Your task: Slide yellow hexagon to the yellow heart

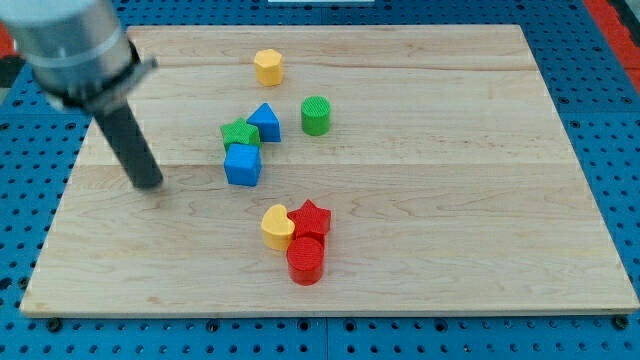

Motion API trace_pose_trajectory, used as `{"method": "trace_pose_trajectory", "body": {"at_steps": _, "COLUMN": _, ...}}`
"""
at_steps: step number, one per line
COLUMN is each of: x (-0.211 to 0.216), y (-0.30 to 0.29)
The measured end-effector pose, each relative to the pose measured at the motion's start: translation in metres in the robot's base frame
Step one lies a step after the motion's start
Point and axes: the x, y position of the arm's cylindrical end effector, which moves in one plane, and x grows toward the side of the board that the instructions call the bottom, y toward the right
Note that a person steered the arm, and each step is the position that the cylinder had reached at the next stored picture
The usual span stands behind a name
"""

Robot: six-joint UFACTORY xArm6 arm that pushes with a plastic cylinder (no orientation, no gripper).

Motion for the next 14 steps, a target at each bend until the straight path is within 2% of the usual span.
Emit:
{"method": "trace_pose_trajectory", "body": {"at_steps": 1, "x": -0.113, "y": 0.003}}
{"method": "trace_pose_trajectory", "body": {"at_steps": 2, "x": -0.193, "y": 0.082}}
{"method": "trace_pose_trajectory", "body": {"at_steps": 3, "x": -0.209, "y": 0.144}}
{"method": "trace_pose_trajectory", "body": {"at_steps": 4, "x": -0.164, "y": 0.132}}
{"method": "trace_pose_trajectory", "body": {"at_steps": 5, "x": -0.085, "y": 0.086}}
{"method": "trace_pose_trajectory", "body": {"at_steps": 6, "x": -0.075, "y": 0.067}}
{"method": "trace_pose_trajectory", "body": {"at_steps": 7, "x": -0.081, "y": 0.098}}
{"method": "trace_pose_trajectory", "body": {"at_steps": 8, "x": -0.05, "y": 0.126}}
{"method": "trace_pose_trajectory", "body": {"at_steps": 9, "x": 0.001, "y": 0.11}}
{"method": "trace_pose_trajectory", "body": {"at_steps": 10, "x": -0.027, "y": 0.11}}
{"method": "trace_pose_trajectory", "body": {"at_steps": 11, "x": -0.035, "y": 0.09}}
{"method": "trace_pose_trajectory", "body": {"at_steps": 13, "x": 0.056, "y": 0.008}}
{"method": "trace_pose_trajectory", "body": {"at_steps": 14, "x": 0.019, "y": -0.015}}
